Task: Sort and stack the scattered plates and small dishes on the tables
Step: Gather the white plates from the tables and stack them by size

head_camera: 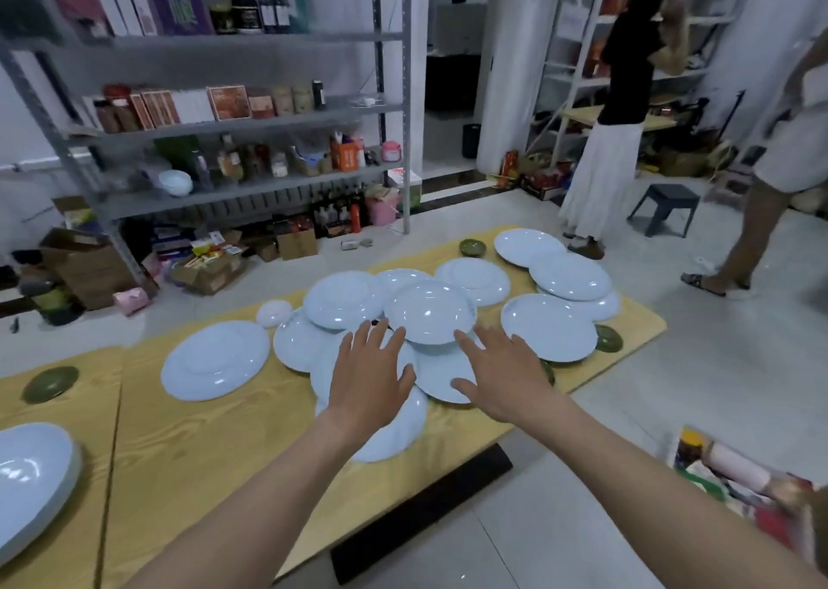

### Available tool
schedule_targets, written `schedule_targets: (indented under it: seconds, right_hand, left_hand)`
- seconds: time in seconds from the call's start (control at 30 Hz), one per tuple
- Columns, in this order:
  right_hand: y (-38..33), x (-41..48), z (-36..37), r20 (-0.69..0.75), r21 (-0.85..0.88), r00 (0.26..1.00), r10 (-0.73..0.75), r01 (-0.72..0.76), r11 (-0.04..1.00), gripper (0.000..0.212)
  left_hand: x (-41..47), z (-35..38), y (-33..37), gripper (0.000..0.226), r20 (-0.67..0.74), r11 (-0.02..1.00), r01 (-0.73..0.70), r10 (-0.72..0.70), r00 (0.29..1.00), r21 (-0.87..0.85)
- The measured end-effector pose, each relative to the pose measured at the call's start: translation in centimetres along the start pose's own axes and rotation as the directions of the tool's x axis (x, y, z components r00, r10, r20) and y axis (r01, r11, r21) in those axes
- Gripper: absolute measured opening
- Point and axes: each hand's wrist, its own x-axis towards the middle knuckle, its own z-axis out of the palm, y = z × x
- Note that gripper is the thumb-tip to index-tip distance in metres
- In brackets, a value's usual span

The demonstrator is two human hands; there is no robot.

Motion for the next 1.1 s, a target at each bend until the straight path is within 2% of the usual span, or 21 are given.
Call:
schedule_targets:
  seconds: [0.37,0.6,0.83,1.1]
  right_hand:
    - [13.9,0.5,1.7,0.005,0.117,0.986,0.167,-0.166,0.979,0.073]
    - [22.4,6.5,1.9,-0.007,0.077,0.985,0.174,-0.173,0.982,0.073]
    - [30.2,10.3,2.1,0.015,0.109,0.982,0.19,-0.19,0.976,0.073]
    - [39.8,14.5,2.5,-0.01,0.103,0.99,0.138,-0.136,0.985,0.069]
  left_hand:
    - [9.7,4.7,11.3,0.059,0.072,0.987,-0.158,0.158,0.985,0.008]
    - [18.6,8.7,16.3,0.059,0.071,0.989,-0.143,0.145,0.987,-0.04]
    - [26.2,11.1,21.7,0.059,0.12,0.987,-0.153,0.157,0.98,-0.039]
    - [32.5,13.9,27.1,0.059,0.145,0.994,-0.107,0.108,0.983,-0.013]
